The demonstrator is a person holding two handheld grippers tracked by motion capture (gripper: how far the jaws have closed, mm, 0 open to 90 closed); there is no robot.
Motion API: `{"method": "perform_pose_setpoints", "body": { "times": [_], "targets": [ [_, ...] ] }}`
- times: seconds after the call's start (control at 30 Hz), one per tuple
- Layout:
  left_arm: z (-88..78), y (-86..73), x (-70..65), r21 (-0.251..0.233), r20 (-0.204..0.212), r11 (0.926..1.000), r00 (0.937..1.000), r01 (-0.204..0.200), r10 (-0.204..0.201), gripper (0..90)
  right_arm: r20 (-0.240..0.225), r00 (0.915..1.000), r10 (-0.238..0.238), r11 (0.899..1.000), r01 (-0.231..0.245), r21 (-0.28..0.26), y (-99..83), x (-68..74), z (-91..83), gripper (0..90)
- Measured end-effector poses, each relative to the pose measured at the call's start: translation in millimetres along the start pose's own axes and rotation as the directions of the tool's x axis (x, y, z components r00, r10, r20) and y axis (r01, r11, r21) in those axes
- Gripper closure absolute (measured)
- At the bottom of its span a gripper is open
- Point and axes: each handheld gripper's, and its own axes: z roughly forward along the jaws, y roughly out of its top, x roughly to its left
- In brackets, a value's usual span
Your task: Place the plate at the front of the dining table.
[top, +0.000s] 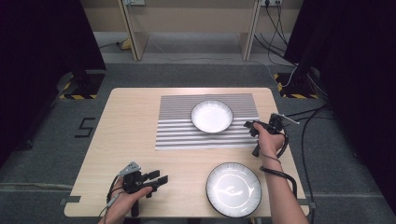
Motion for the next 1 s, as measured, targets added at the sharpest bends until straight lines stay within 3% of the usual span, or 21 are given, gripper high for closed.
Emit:
{"method": "perform_pose_setpoints", "body": {
  "times": [0.27, 0.53, 0.7, 1.0],
  "targets": [
    [0.2, -0.8, -0.6, 0.001, 0.0, 1.0, 1.0, 0.003, -0.003, 44.7, 0.001, 1.0, -0.001, 1.0, 0.001, 0.004, -4.6, -7.4, -13.4, 52.9],
    [0.5, -1.3, -0.5, 0.005, 0.0, 1.0, 1.0, 0.001, -0.001, 44.7, 0.046, 0.9987, -0.023, 1.0, 0.023, -0.002, -10.9, -22.5, -28.6, 52.4],
    [0.5, -1.5, -0.9, 0.005, 0.0, 1.0, 1.0, 0.001, -0.001, 44.7, 0.039, 0.9992, -0.01, 1.0, 0.01, -0.001, -14.2, -28.6, -33.6, 52.3],
    [0.7, -1.9, -1.2, 0.005, -0.001, 1.0, 1.0, 0.001, -0.001, 44.7, 0.048, 0.9981, -0.04, 0.999, 0.04, -0.007, -22.8, -36.7, -48.4, 52.1]
  ]
}}
